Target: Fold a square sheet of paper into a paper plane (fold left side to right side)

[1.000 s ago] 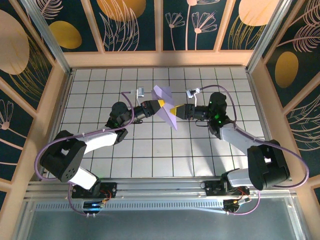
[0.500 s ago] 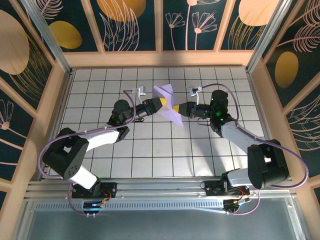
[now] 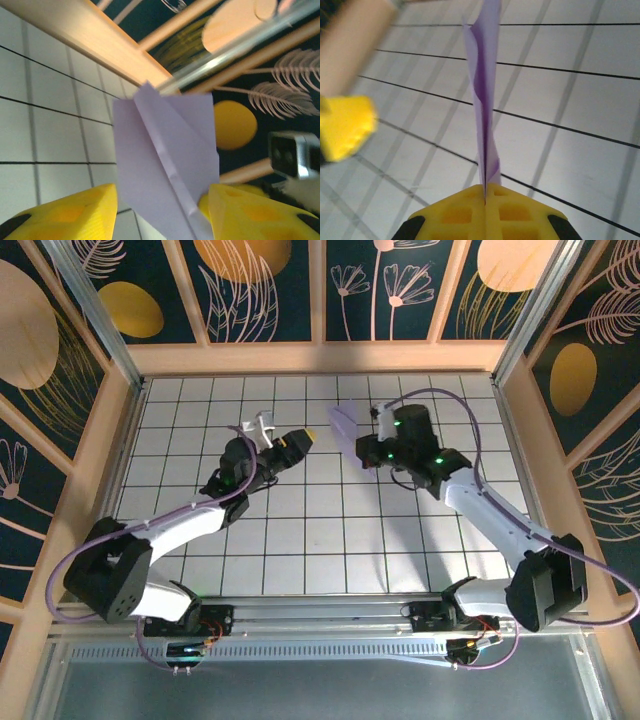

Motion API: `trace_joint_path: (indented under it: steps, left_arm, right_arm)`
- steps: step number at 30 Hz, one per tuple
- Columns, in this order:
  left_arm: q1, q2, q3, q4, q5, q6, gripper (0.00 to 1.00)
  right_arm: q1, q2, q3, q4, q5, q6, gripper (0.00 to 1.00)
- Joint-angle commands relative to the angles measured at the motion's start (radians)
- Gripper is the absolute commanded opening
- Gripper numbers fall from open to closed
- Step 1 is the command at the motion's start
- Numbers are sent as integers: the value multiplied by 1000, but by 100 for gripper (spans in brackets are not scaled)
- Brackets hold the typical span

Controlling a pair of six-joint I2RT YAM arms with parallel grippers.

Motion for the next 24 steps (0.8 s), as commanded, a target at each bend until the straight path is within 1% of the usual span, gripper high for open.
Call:
trace_joint_path:
  steps: [1,4,6,8,10,16,19,20,22,24]
  left_arm:
    - [16,-45,-25,-165,-176,-12,52]
    - [28,-62,-32,-246,-235,-58,54]
    - [42,-74,-56,-273,-258,-99,56]
    - [58,-89,-91,-272,-269,-144,57]
    - [75,-105,-123,-267,-271,-176,57]
    - [109,-138,-165,-281,-268,-200,58]
    - [119,-144,-168,-291,-264,-199,58]
    - [121,-144,-169,-290,-260,-197,58]
    - [124,-141,-166,-289,-247,-194,58]
    - [126,-126,-160,-278,-220,-183,58]
  right_arm:
    - [108,66,37,-239,599,-40,0]
    - [185,126,46,-275,806,-15,0]
    - [244,170,48,-280,909,-17,0]
    - [294,216,46,-277,983,-25,0]
    - [333,267,48,-275,1018,-36,0]
    - [417,469,88,-306,1020,-9,0]
    - [451,562,128,-324,984,13,0]
    - [461,590,140,-324,953,16,4]
    - [475,616,164,-312,862,22,19]
    - [477,601,169,-282,749,35,35]
